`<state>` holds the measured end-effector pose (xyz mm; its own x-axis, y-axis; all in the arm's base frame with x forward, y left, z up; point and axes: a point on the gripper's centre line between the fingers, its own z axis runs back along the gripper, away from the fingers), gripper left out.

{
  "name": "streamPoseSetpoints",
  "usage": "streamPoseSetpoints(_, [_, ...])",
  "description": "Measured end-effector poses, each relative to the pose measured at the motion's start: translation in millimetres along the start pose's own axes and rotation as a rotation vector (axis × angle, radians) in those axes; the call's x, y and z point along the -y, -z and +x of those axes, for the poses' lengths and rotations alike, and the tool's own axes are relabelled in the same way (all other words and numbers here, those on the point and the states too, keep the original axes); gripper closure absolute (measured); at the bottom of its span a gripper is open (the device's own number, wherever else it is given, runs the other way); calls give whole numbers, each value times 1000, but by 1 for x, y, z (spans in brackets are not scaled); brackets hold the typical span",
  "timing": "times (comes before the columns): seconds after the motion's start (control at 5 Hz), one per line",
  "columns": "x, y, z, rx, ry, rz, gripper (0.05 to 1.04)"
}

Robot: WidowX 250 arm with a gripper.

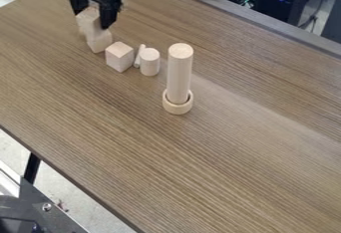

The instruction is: Put the cube on top of the other cub

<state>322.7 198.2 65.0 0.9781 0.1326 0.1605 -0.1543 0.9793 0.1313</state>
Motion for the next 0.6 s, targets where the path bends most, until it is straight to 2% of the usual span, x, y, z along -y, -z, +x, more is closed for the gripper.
streamPoseSetpoints(0.2, [-2,0,-1,-3,-23,2,82])
streamPoseSetpoints(0.4, [-1,-2,-2,-9,-44,-34,85])
streamPoseSetpoints(0.6, [-15,-48,6,81,-103,-58,85])
